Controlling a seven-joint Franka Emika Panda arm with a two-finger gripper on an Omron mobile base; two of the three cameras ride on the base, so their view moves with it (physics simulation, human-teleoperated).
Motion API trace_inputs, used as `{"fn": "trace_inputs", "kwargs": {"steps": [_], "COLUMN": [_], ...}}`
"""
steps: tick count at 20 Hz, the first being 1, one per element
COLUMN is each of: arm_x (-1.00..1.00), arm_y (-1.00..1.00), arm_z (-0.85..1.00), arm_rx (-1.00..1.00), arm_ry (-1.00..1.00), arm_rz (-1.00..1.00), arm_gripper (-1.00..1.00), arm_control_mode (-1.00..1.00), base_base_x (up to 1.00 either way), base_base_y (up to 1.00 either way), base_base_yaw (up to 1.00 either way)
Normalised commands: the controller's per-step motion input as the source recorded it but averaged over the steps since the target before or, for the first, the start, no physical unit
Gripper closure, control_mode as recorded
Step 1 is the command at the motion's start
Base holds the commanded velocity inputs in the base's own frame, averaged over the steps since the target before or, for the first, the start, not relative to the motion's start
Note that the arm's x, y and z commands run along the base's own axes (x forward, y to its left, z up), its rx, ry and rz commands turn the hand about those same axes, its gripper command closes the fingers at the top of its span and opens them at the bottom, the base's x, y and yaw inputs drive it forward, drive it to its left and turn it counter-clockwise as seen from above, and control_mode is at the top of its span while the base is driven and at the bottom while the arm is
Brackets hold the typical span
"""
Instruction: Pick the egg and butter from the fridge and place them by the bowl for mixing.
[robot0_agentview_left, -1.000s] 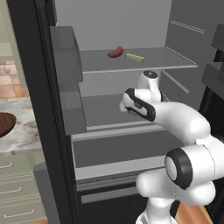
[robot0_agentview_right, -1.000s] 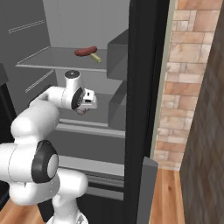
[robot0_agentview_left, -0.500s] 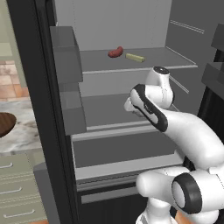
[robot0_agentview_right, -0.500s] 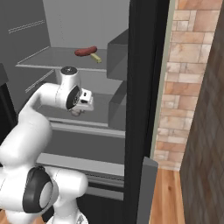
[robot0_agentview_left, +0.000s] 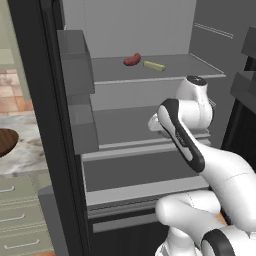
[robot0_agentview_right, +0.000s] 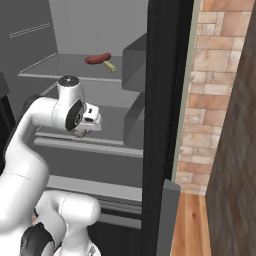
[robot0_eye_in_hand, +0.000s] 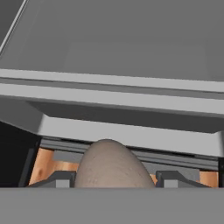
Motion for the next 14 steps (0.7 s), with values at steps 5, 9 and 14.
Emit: {"fn": "trace_inputs", "kwargs": {"steps": [5, 9, 14], "arm_x": [-0.15, 0.0, 0.0], "arm_y": [-0.01, 0.0, 0.0], "arm_z": [0.01, 0.0, 0.0], "arm_rx": [0.0, 0.0, 0.0], "arm_ry": [0.0, 0.0, 0.0], "arm_rz": [0.01, 0.0, 0.0], "arm_gripper": [1.0, 1.0, 1.0], "arm_control_mode": [1.0, 1.0, 1.0], "base_base_x": [0.0, -0.33, -0.77], "base_base_y": [0.0, 0.03, 0.02], "base_base_yaw": [0.0, 0.02, 0.04]}}
